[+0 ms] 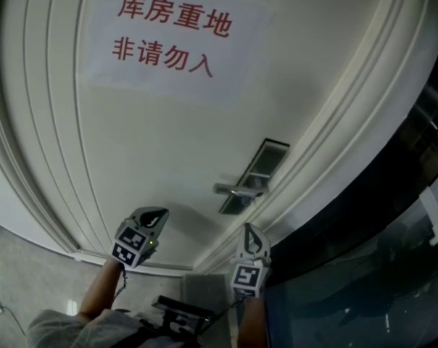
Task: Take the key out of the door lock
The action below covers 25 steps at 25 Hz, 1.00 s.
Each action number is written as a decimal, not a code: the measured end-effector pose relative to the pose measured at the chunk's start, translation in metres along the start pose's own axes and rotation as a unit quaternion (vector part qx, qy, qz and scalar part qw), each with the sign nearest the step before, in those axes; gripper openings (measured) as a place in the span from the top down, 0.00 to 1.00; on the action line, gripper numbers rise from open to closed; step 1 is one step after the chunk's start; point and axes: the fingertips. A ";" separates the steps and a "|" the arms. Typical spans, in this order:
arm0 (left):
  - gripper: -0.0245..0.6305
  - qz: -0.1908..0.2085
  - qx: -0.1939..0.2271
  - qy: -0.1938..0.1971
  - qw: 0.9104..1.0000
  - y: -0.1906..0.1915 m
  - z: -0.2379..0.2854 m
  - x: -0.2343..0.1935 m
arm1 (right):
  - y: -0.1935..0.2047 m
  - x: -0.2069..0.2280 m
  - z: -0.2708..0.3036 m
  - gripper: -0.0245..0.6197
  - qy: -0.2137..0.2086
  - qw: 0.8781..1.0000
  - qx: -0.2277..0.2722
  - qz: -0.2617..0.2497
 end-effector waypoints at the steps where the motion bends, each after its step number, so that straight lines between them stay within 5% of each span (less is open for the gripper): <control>1: 0.96 -0.002 0.000 -0.004 1.000 0.001 -0.001 -0.002 | -0.003 0.001 0.003 0.95 0.004 1.000 0.003 -0.016; 7: 0.96 -0.007 0.001 -0.020 1.000 0.000 -0.003 -0.008 | -0.015 0.007 0.013 0.95 0.043 0.991 0.004 -0.130; 14: 0.96 -0.006 0.000 -0.029 1.000 0.000 -0.005 -0.013 | -0.027 0.010 0.022 0.95 0.100 0.955 0.002 -0.279; 19: 0.96 -0.009 0.001 -0.035 0.999 0.000 -0.008 -0.017 | -0.025 0.013 0.028 0.95 0.112 0.941 -0.001 -0.319; 25: 0.96 -0.012 0.001 -0.039 0.999 0.001 -0.011 -0.020 | -0.028 0.011 0.028 0.93 0.109 0.940 0.003 -0.324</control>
Point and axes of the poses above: the fingertips, and each gripper's own axes: z forward along the fingers, x to its right, y out of its underside, and after that the axes turned 10 degrees about -x, right-handed
